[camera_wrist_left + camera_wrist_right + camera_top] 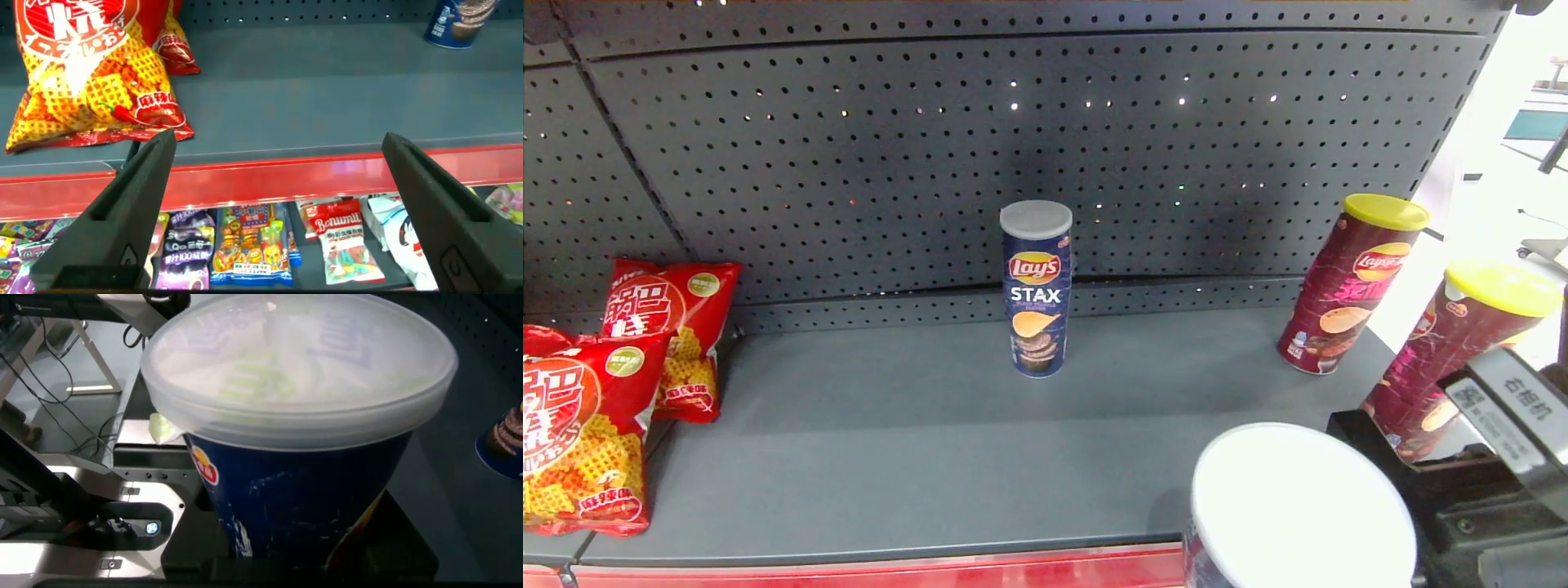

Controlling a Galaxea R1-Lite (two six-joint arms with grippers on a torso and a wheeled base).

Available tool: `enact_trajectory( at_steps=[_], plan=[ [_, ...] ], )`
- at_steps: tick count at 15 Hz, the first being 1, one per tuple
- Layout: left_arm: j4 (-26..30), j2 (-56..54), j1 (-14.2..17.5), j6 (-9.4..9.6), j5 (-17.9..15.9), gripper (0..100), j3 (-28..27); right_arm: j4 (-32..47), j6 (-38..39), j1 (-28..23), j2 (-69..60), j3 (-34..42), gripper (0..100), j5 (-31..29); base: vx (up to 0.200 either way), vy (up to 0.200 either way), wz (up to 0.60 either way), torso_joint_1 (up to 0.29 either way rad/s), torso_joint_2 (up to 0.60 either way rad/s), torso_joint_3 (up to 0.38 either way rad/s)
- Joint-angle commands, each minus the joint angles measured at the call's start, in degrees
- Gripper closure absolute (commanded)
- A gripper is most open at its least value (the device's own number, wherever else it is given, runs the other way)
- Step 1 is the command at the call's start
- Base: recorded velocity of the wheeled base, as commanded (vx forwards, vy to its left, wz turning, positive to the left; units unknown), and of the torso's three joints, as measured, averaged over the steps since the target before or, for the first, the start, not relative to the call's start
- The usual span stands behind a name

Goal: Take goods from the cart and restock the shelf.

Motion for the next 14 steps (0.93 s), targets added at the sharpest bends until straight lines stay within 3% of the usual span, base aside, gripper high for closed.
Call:
enact_trajectory(
  at_steps=[1, 6, 7, 8, 9, 14],
  plan=[
    [0.03, -0.02, 0.01, -0.26, 0.00, 0, -0.02, -0.02, 0.19, -0.04, 0.39, -1.78, 100, 0.01, 0.000, 0.000, 0.00, 0.000, 0.00, 0.000],
    [-0.05, -0.02, 0.01, 0.18, -0.09, 0, -0.02, -0.02, 2.03, 0.05, 2.76, -4.76, 100, -0.08, 0.000, 0.000, 0.00, 0.000, 0.00, 0.000],
    [-0.14, -0.02, 0.01, 2.20, -0.61, 0, -0.02, -0.02, 1.94, 0.40, 4.61, -6.17, 100, -1.31, 0.000, 0.000, 0.00, 0.000, 0.00, 0.000],
    [-0.23, -0.02, 0.01, 5.54, -2.11, 0, -0.02, -0.10, 1.94, 0.58, 5.92, -7.49, 100, -1.93, 0.000, 0.000, 0.00, 0.000, 0.00, 0.000],
    [-0.32, -0.11, 0.01, 6.24, -2.72, 0, -0.02, -0.10, 1.94, 0.75, 6.71, -8.19, 100, -1.93, 0.000, 0.000, 0.00, 0.000, 0.00, 0.000],
    [-0.40, -0.02, 0.01, 6.07, -2.81, 0, 0.07, -0.10, 2.03, 1.19, 7.59, -8.81, 100, -2.01, 0.000, 0.000, 0.00, 0.000, 0.00, 0.000]
  ],
)
